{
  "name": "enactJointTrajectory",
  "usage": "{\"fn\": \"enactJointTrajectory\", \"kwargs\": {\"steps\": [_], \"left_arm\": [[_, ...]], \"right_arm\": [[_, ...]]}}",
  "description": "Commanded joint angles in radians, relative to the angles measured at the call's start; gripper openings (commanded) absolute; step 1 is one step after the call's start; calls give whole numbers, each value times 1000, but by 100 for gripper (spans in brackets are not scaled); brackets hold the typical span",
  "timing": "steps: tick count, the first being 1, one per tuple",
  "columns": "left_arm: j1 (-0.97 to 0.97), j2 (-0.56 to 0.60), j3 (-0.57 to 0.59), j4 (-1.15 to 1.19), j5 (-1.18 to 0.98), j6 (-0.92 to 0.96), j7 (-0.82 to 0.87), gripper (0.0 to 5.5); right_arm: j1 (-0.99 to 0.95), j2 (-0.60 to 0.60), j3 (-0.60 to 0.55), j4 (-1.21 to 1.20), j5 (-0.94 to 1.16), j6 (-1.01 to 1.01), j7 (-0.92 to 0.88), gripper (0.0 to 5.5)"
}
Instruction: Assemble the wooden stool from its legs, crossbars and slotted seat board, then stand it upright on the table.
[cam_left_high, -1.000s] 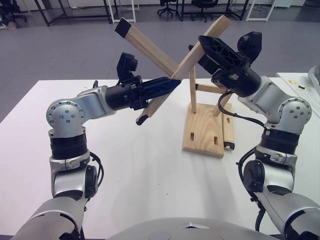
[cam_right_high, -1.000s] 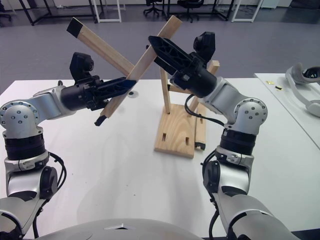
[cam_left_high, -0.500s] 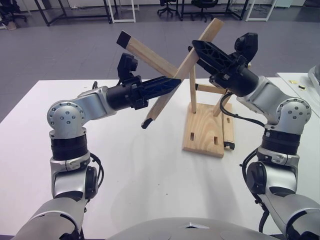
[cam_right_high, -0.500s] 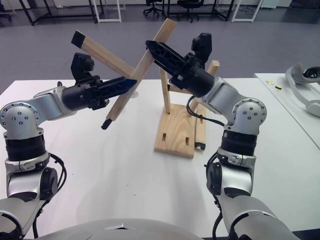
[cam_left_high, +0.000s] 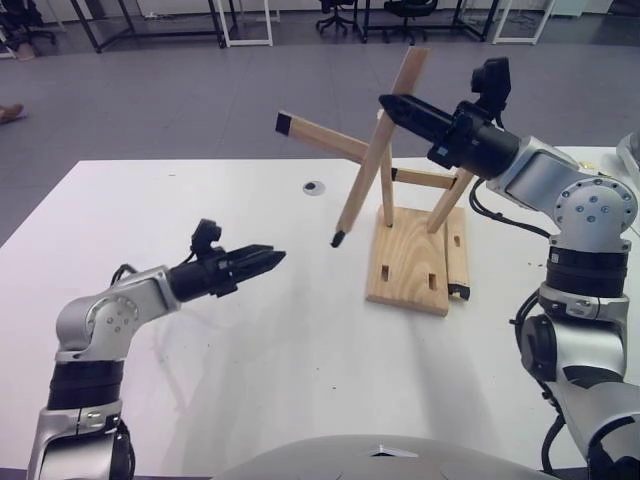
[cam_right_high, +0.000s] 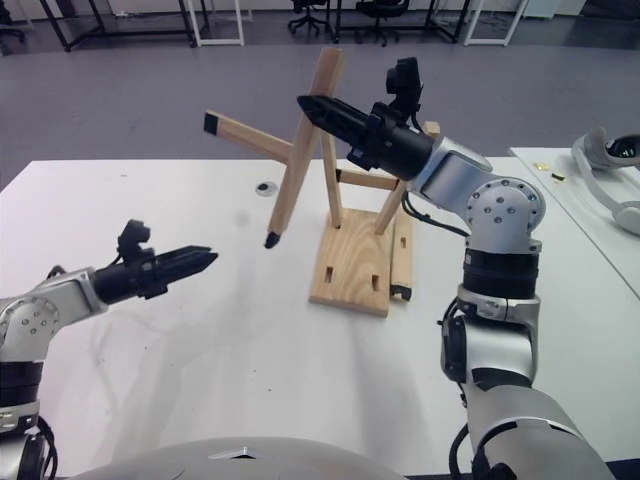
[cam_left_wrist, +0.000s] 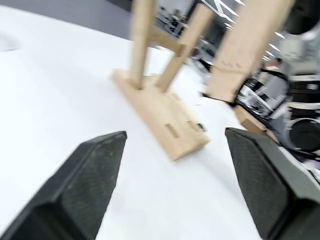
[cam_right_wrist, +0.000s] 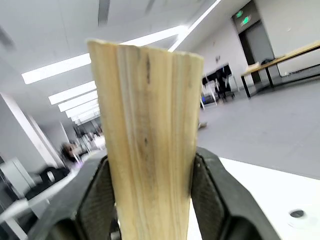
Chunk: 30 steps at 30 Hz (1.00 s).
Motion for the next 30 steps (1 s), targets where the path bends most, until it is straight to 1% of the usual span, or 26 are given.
{"fn": "enactJointTrajectory", "kwargs": {"steps": [1,3,5,9,12,14,19,23,30], "left_arm": [[64,10,-7,40,77,-67,-26,363],[91,-14,0,19,81,-81,-12,363],[113,-31,6,-1,80,-90,1,363],[136,-57,14,-27,83,-99,24,363],[146,-73,11,-38,86,-105,38,363],[145,-76,1,-44,92,-106,37,363],[142,-66,-4,-51,99,-104,27,363],[136,-61,-9,-57,104,-103,20,363],[141,-60,-13,-62,111,-106,16,363]], "right_arm": [[14,-116,79,-8,-153,-96,231,205],[38,-149,71,-2,-194,-161,354,205],[67,-168,52,5,-199,-181,442,205],[134,-242,44,20,-228,-192,595,205],[174,-294,63,83,-317,-276,694,205],[185,-275,51,162,-377,-373,724,205],[216,-279,52,252,-458,-498,809,205],[235,-272,37,261,-471,-519,827,205],[248,-249,17,197,-443,-479,819,205]]}}
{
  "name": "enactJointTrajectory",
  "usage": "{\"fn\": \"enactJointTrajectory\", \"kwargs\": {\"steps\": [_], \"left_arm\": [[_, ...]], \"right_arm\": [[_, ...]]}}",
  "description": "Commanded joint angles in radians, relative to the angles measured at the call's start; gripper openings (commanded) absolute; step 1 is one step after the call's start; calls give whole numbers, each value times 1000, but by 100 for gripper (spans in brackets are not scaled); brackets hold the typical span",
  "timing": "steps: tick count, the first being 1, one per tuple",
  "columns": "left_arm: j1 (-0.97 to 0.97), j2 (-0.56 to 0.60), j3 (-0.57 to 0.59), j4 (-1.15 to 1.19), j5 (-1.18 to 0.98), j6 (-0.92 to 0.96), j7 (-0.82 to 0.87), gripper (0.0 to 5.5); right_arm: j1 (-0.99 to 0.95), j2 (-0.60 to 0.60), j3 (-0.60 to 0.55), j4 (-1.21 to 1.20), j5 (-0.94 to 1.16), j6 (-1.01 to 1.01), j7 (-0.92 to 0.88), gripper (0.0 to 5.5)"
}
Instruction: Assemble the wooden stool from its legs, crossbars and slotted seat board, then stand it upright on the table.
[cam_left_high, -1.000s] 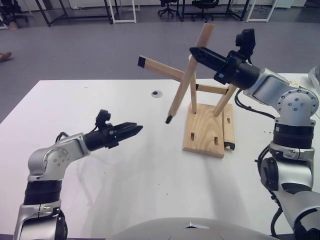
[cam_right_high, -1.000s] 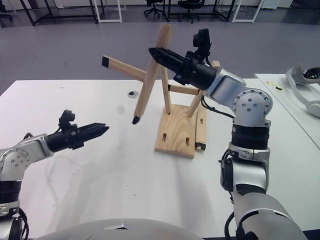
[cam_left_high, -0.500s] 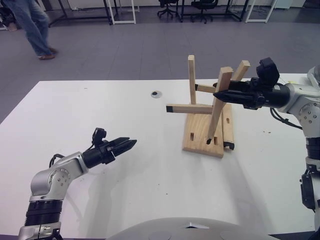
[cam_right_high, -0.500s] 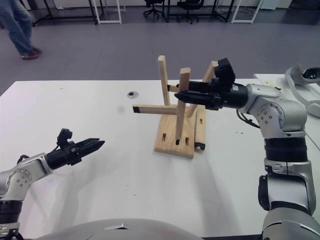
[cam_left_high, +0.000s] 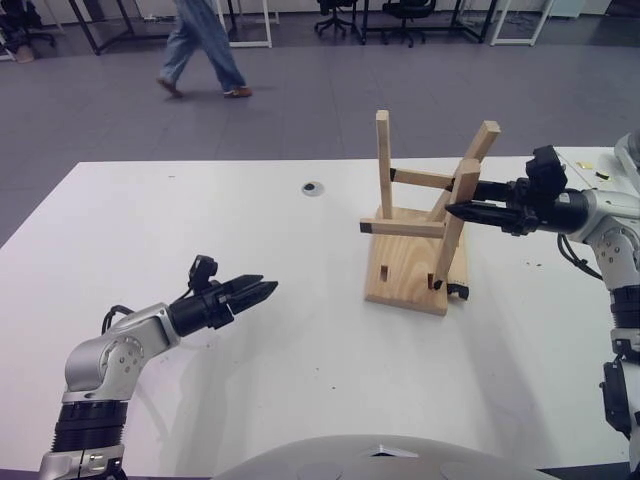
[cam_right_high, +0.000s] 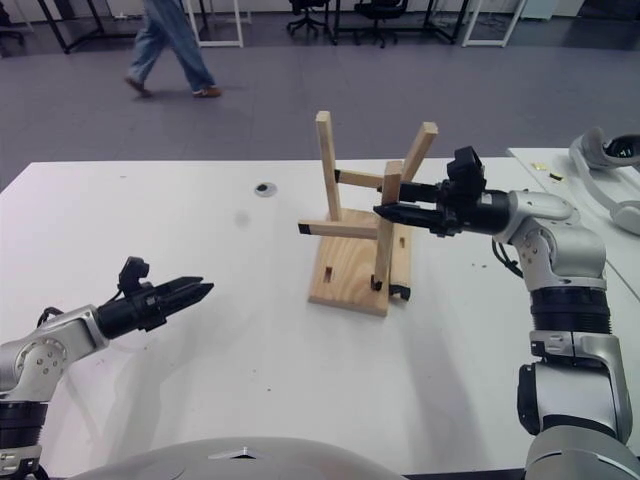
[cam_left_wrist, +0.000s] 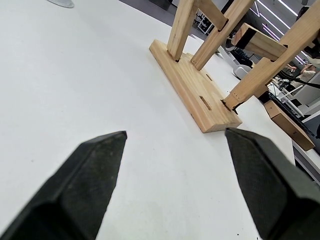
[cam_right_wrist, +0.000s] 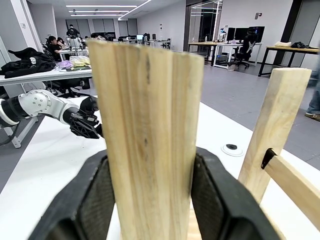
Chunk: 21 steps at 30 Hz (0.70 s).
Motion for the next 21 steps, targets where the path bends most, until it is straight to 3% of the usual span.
{"fn": "enactJointTrajectory", "kwargs": {"steps": [1,21], "left_arm": [[-3,15,-6,-8,23,-4,0,363],[11,-1,-9,-29,12,-3,3,363]], "right_arm": [[-3,17,-19,-52,25,26,-9,205],[1,47,-19,43,-35,-36,-3,205]]}}
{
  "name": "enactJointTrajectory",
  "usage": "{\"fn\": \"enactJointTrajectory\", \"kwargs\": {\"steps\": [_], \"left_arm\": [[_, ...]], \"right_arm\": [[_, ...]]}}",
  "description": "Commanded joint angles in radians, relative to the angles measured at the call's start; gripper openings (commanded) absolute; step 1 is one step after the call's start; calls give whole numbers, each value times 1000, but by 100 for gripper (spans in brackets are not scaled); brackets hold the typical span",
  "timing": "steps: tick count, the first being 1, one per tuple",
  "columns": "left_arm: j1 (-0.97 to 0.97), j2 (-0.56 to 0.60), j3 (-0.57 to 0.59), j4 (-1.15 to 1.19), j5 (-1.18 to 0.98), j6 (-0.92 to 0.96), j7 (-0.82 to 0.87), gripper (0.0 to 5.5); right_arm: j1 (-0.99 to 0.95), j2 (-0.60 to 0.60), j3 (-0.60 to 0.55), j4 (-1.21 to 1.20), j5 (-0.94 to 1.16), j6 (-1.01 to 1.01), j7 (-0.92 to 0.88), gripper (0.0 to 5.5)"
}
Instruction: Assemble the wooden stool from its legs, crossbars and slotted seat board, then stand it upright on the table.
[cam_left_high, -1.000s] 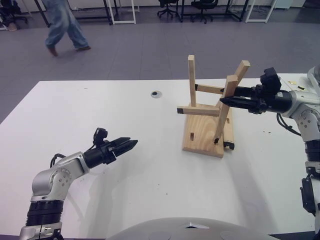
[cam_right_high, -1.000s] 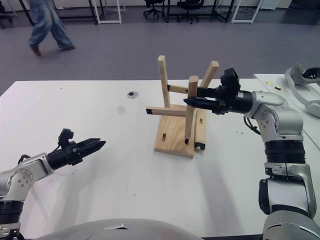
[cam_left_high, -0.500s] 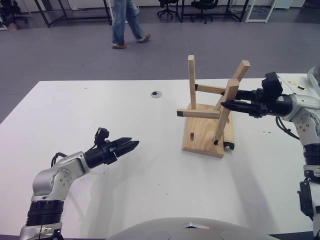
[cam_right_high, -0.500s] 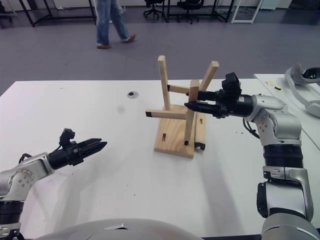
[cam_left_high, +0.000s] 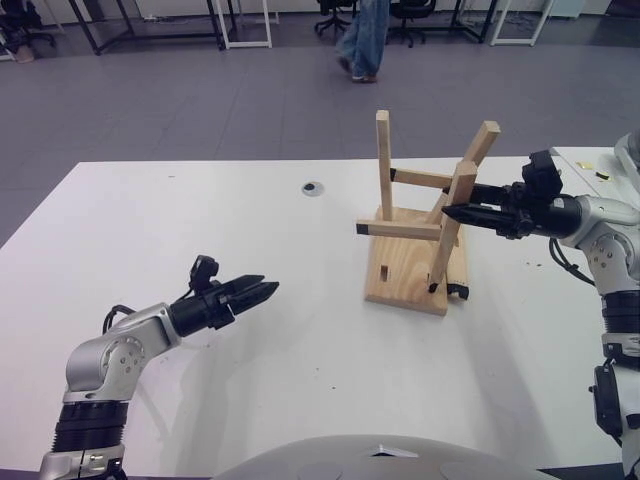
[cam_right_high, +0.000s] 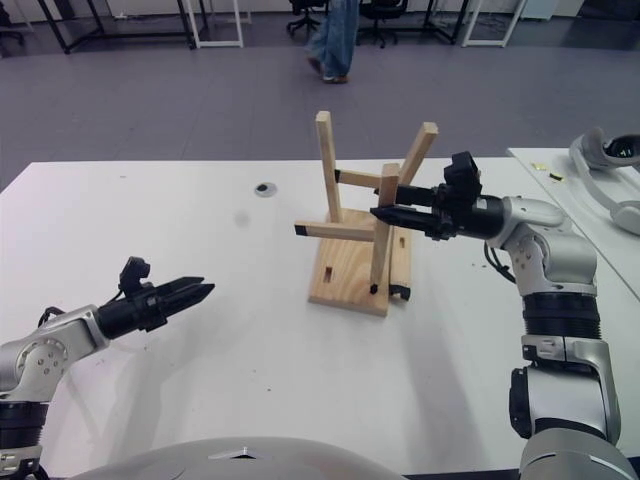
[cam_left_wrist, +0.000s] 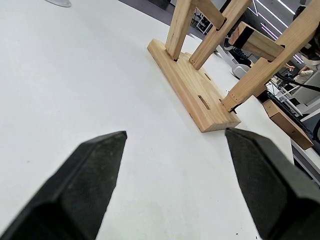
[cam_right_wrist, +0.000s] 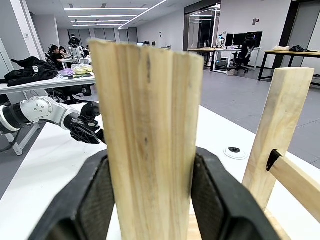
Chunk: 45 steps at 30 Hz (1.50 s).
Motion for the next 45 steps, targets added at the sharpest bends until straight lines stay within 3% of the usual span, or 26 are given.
{"fn": "enactJointTrajectory", "kwargs": {"steps": [1,28,37,45], "left_arm": [[12,0,-2,-29,8,2,11,363],[-16,0,-17,-24,5,14,6,363],[-10,-7,-13,-31,2,10,14,363],[14,-25,-4,-47,-1,1,27,363]], "right_arm": [[-27,8,9,57,-36,-40,10,205],[-55,-20,-12,172,-81,-103,82,205],[62,-12,2,77,-64,-84,76,205],[239,41,-98,-40,24,-56,-62,205]]}}
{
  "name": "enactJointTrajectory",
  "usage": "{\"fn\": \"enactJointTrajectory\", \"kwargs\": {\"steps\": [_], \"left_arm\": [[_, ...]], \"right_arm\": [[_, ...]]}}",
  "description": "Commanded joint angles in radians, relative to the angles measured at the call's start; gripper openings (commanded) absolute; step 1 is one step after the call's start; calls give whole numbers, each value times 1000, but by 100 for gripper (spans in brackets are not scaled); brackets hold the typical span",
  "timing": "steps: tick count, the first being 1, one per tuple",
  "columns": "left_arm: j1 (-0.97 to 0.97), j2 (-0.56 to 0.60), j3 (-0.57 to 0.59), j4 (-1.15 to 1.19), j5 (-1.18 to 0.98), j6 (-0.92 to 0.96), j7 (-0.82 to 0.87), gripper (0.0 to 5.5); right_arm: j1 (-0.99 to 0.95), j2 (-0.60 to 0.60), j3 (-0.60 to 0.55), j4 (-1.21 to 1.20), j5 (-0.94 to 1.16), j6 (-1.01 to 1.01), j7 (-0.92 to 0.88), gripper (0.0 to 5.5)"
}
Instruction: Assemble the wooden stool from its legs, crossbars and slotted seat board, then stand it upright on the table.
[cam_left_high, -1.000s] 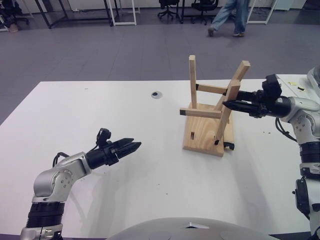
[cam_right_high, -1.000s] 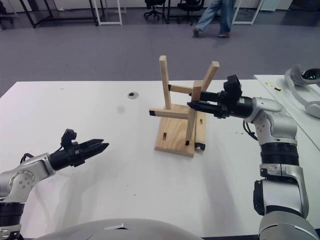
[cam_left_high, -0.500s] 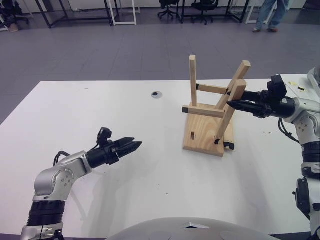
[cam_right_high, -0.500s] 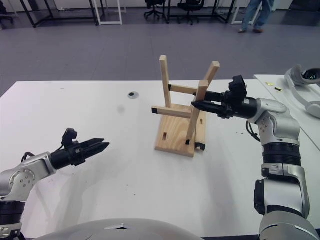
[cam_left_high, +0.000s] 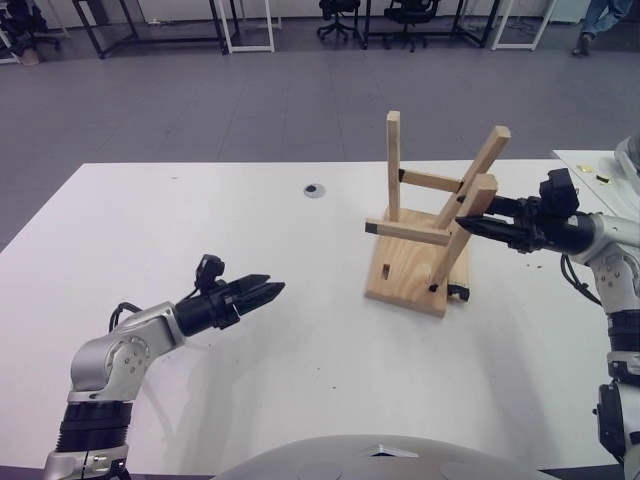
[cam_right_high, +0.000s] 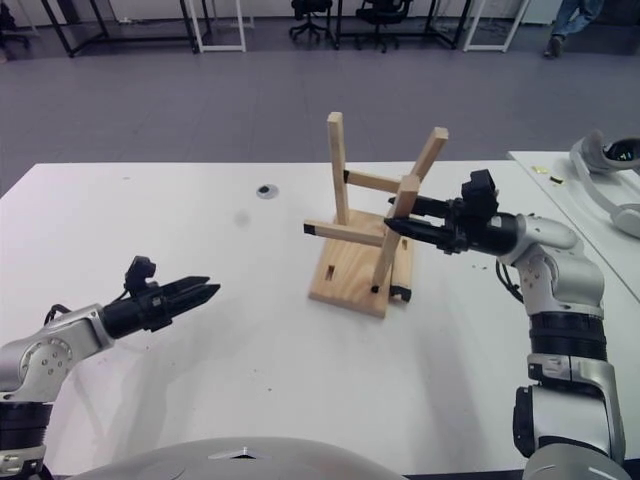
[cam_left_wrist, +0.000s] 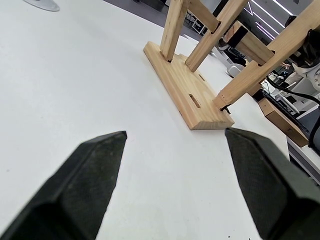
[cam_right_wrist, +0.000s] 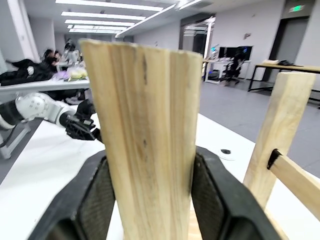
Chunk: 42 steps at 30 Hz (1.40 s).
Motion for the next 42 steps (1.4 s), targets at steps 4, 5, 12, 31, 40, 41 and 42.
{"fn": "enactJointTrajectory", "kwargs": {"steps": [4,5,12,31,40,41,42], "left_arm": [[20,-11,17,-20,1,-2,22,363],[20,-12,18,-21,1,-2,23,363],[40,-32,28,-52,-7,1,52,363],[85,-115,42,-80,-3,-24,125,363],[78,-147,85,-77,-50,-17,149,363],[75,-148,85,-76,-47,-17,148,363],[74,-147,81,-72,-41,-21,144,363]], "right_arm": [[165,39,-35,-85,25,45,-100,205],[181,41,-35,-108,32,47,-109,205],[349,65,-18,-272,31,24,-174,205],[339,49,182,-31,-43,132,-262,206],[436,30,304,-98,-103,-49,-243,206],[434,32,305,-92,-91,-53,-241,206],[431,31,307,-85,-85,-57,-240,206]]}}
